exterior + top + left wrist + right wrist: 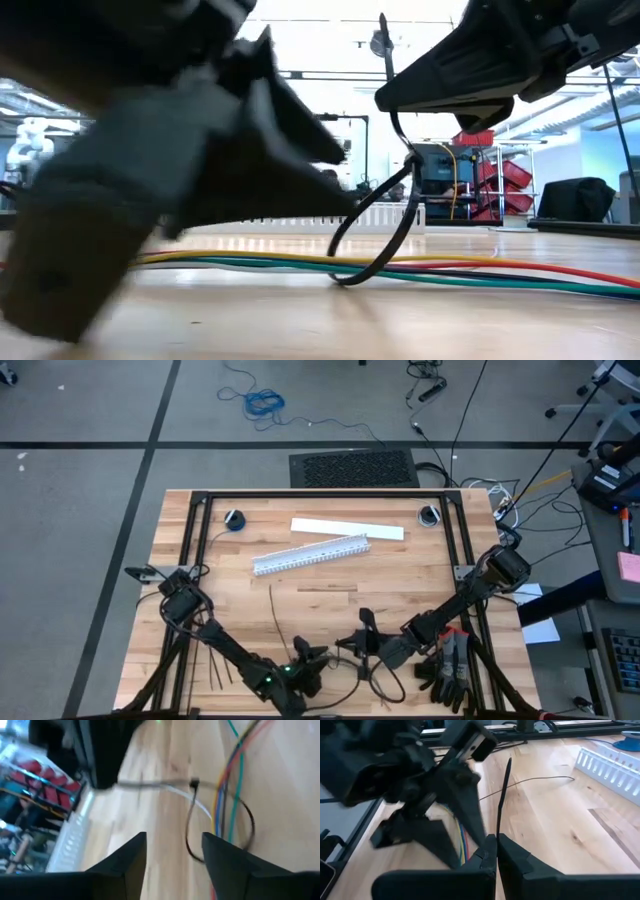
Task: Ziptie cables
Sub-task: Wrap the colored loose cables with the black zip tie
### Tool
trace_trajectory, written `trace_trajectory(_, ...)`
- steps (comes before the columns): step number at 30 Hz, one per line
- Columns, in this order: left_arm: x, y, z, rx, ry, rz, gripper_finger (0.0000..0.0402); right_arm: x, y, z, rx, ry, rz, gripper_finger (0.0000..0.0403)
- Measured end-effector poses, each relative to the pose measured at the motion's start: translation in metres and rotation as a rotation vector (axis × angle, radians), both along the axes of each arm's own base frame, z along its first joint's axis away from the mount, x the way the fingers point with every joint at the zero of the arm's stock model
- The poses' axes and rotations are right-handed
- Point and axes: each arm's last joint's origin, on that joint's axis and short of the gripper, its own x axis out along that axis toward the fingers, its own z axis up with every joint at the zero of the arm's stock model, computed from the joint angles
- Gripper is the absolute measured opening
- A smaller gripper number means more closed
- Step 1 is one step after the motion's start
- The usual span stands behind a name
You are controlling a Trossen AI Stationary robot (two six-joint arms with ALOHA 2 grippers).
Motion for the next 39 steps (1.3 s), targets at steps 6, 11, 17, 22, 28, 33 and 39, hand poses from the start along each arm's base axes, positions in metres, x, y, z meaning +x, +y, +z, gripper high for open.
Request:
trace_trajectory(6, -0.012, 0.000, 0.046, -0.385, -0.236, 0.175, 0.0194, -0.001, 0.002, 0.003, -0.021, -0.031, -0.013, 0.0000)
trace_trajectory(11, -0.006, -0.004, 0.052, -0.670, -0.416, 0.249, 0.0194, -0.003, 0.008, 0.010, -0.120, -0.097, -0.022, 0.0000)
trace_trajectory(17, 0.007, -0.007, 0.036, -0.760, -0.498, 0.262, 0.0193, 0.001, 0.005, 0.014, -0.108, -0.132, -0.035, 0.0000)
trace_trajectory(22, 0.013, 0.005, 0.031, -0.782, -0.588, 0.360, 0.0193, 0.004, 0.001, 0.015, -0.098, -0.140, -0.053, 0.0000)
trace_trajectory(28, 0.019, 0.017, 0.027, -0.797, -0.599, 0.418, 0.0193, 0.006, -0.002, 0.014, -0.108, -0.135, -0.061, 0.0000)
trace_trajectory(33, 0.020, 0.023, 0.024, -0.808, -0.595, 0.448, 0.0184, 0.006, -0.002, 0.014, -0.124, -0.133, -0.055, 0.0000)
trace_trajectory(39, 0.021, 0.025, 0.024, -0.804, -0.593, 0.453, 0.0130, 0.006, -0.002, 0.014, -0.129, -0.132, -0.054, 0.0000)
